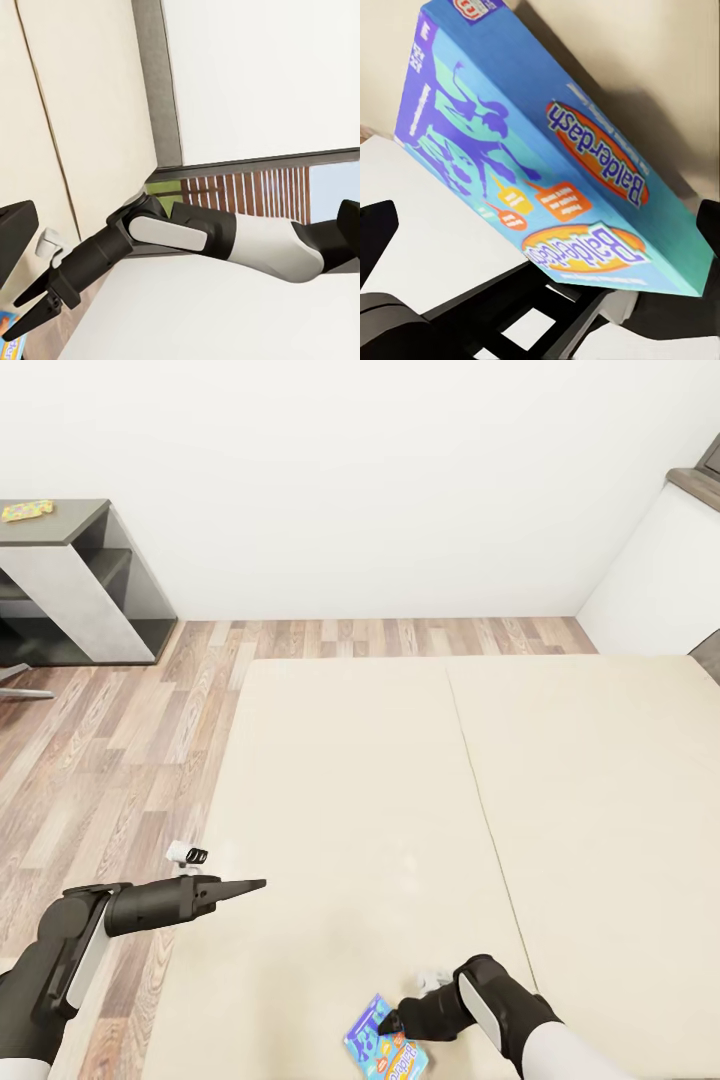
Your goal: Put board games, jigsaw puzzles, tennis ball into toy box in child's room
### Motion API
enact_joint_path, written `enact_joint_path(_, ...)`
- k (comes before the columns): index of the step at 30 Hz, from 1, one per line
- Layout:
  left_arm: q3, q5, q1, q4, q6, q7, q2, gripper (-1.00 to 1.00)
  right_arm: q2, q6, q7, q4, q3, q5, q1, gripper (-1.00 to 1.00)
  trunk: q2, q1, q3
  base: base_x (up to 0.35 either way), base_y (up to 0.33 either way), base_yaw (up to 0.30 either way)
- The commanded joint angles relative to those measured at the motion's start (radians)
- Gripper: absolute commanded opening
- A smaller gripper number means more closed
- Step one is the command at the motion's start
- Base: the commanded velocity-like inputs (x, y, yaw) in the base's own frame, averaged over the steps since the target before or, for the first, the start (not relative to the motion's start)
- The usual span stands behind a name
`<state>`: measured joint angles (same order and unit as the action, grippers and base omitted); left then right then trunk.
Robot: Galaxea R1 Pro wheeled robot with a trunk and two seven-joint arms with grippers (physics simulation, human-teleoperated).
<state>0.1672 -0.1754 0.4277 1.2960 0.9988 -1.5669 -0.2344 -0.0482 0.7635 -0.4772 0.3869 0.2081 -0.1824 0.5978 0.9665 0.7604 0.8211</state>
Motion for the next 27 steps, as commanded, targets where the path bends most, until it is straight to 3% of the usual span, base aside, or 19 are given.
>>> enact_joint_path(1, 0.000, 0.001, 0.000, 0.000, 0.011, -0.004, 0.000, 1.00, 0.001, 0.005, 0.003, 0.001, 0.007, -0.010, 0.000, 1.00, 0.001, 0.000, 0.002, 0.000, 0.000, 0.000)
enact_joint_path(27, -0.001, 0.001, 0.000, 0.000, 0.011, -0.004, 0.001, 1.00, 0.008, 0.003, 0.005, -0.025, 0.007, -0.011, 0.000, 1.00, 0.001, 0.000, 0.020, 0.000, 0.000, 0.000)
